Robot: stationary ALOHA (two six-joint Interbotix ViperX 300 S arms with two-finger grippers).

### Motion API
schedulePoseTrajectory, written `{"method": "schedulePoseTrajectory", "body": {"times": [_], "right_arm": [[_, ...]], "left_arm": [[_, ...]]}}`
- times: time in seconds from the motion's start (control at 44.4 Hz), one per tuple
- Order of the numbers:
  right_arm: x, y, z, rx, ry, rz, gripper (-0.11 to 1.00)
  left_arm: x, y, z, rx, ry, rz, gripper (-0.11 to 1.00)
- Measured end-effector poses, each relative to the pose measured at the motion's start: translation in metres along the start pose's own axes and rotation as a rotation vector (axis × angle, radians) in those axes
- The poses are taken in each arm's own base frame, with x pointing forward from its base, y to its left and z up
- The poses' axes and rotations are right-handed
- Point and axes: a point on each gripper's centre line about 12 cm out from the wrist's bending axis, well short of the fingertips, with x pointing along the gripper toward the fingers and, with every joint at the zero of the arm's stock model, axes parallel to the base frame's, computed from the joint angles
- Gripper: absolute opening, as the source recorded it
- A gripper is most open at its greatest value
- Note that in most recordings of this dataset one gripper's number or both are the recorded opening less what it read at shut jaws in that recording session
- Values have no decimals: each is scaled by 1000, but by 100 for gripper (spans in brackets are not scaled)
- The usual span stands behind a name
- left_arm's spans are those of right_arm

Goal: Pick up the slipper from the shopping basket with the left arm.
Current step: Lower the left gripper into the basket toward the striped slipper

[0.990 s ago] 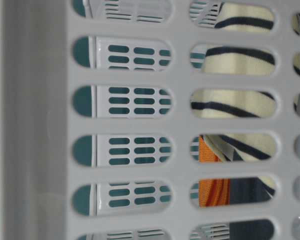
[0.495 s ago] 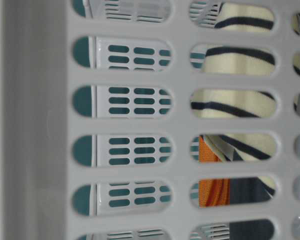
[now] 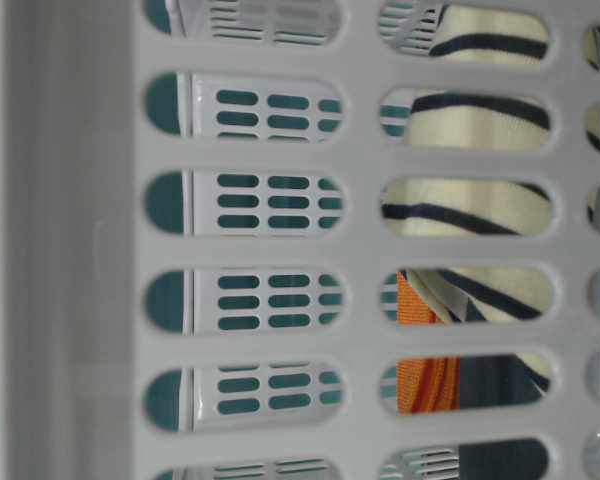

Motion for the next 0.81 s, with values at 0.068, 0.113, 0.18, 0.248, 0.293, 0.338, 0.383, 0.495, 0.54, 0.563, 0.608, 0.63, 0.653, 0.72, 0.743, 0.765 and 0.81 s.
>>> {"method": "schedulePoseTrajectory", "body": {"times": [0.068,0.113,0.18,0.248,0.293,0.338,0.383,0.495,0.54,0.563,0.608,0.63,0.653,0.72,0.743,0.765,0.81], "right_arm": [[-1,0,0,2,2,0,-1],[-2,0,0,0,3,0,-1],[-3,0,0,2,6,1,-1],[-4,1,0,0,7,4,-1],[-4,1,0,1,7,7,-1],[-5,2,1,0,6,9,-1],[-5,2,0,1,9,10,-1],[-6,3,-1,0,9,15,-1],[-6,3,-2,0,11,16,-1],[-6,3,-2,1,13,17,-1],[-7,4,-3,1,15,20,-1],[-7,4,-3,1,15,22,-1],[-7,4,-4,-2,16,22,-1],[-7,4,-5,-1,19,23,-1],[-7,4,-5,1,19,23,-1],[-7,4,-5,1,19,23,-1],[-7,4,-7,-1,24,23,-1]], "left_arm": [[16,-2,5,4,55,-1,0],[27,-3,6,4,90,-1,0],[44,-6,9,14,138,-3,1],[57,-10,11,19,171,-5,11],[65,-11,12,19,181,-7,22],[71,-12,13,20,190,-7,34],[77,-13,14,23,196,-8,47],[90,-15,14,27,211,-9,80],[95,-16,13,25,219,-9,87],[99,-17,13,28,223,-11,90],[103,-19,12,23,231,-11,91],[106,-20,11,25,235,-12,91],[109,-21,10,31,240,-13,91],[116,-25,6,35,258,-18,90],[119,-26,5,36,263,-18,91],[123,-27,2,43,273,-19,91],[130,-29,-3,45,292,-20,91]]}}
